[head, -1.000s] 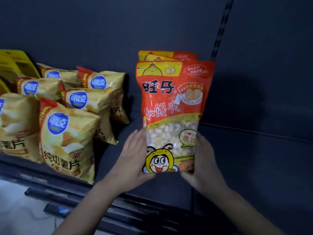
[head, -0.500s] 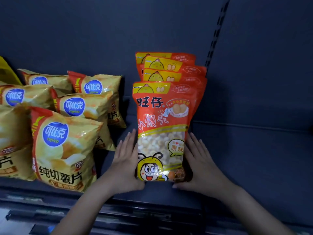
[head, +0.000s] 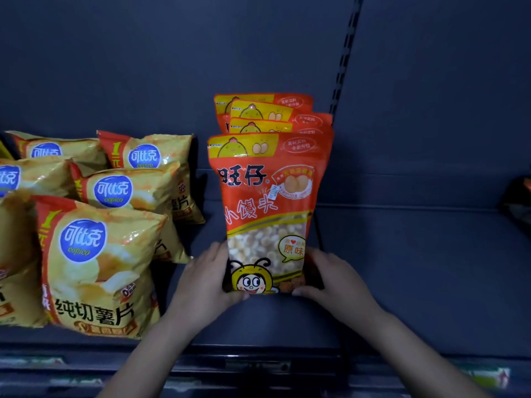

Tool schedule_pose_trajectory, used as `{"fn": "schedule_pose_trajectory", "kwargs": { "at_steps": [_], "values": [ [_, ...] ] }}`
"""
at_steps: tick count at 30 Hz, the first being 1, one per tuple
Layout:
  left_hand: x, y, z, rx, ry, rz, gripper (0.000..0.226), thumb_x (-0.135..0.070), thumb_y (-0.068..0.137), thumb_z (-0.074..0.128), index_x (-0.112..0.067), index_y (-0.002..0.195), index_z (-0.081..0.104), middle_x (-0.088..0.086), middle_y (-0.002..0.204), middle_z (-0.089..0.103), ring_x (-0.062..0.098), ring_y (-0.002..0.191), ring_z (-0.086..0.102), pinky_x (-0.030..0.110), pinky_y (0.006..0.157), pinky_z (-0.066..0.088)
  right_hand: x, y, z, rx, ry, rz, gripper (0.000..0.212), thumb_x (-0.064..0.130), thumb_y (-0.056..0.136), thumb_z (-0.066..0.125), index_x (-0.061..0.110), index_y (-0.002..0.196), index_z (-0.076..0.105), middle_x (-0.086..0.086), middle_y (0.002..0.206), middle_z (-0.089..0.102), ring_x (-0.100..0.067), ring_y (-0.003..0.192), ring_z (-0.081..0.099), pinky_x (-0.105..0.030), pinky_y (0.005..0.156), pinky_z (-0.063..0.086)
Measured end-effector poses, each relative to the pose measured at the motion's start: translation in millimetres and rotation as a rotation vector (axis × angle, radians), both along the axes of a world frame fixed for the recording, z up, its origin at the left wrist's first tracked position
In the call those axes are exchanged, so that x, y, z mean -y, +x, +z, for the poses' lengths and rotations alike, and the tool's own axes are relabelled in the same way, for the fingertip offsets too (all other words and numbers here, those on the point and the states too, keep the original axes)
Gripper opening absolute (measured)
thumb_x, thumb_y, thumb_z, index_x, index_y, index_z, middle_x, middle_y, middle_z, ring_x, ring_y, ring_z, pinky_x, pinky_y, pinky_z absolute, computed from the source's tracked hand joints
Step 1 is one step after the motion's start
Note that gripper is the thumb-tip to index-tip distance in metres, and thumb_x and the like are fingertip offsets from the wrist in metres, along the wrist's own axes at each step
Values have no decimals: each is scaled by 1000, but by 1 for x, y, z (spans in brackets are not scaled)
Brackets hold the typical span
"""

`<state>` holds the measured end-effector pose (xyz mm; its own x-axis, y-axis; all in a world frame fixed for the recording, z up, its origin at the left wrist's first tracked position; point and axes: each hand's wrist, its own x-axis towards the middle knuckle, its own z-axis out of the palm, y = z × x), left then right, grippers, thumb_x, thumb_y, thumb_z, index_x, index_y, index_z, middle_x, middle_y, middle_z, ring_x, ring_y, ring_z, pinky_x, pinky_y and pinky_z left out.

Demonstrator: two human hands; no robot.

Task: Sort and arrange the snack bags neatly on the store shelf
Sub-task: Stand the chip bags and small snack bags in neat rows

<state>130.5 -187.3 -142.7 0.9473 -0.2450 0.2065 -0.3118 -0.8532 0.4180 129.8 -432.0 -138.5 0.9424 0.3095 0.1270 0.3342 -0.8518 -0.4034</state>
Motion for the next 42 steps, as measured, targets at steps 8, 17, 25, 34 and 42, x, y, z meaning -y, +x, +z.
{"fn": "schedule_pose_trajectory", "kwargs": {
  "at_steps": [8, 17, 25, 34, 42],
  "values": [
    [12, 4, -2, -22, -2, 115, 62, -40, 78, 72, -21, 129, 44, -2, 116, 49, 21, 110, 52, 34, 80, 44, -10, 3, -1, 6, -20, -129, 60, 44, 83, 64, 24, 133, 37, 0, 121, 55, -19, 113, 48, -30, 81, 38],
    [-2, 0, -1, -155, -71, 92, 53, -32, 74, 77, -19, 119, 53, -4, 104, 47, 20, 107, 49, 39, 83, 46, -1, -3, -5, -30, -2, -79, 57, 41, 80, 68, 23, 128, 43, 2, 119, 54, -17, 109, 46, -31, 87, 40],
    [-8, -3, -1, -195, -90, 73, 49, -25, 68, 82, -17, 111, 59, -4, 98, 48, 19, 103, 48, 31, 80, 41, 7, -6, -2, -103, -16, -33, 48, 38, 77, 71, 20, 118, 53, 3, 107, 51, -16, 103, 45, -29, 88, 38],
    [-11, 7, -2, -402, -239, 34, 42, -30, 56, 79, -8, 89, 66, 0, 86, 60, 20, 83, 58, 36, 74, 47, 1, -2, 0, -217, 138, 44, 24, 21, 79, 73, 12, 99, 64, 13, 86, 49, -7, 85, 48, -9, 63, 32],
    [-14, 13, -3, -336, -327, 11, 33, -35, 59, 73, -20, 78, 51, -2, 72, 60, 13, 66, 52, 33, 63, 42, 12, 16, 1, -202, 107, 140, 31, 13, 79, 71, 7, 107, 59, 6, 104, 53, -12, 100, 49, -14, 80, 36]
  ]
}}
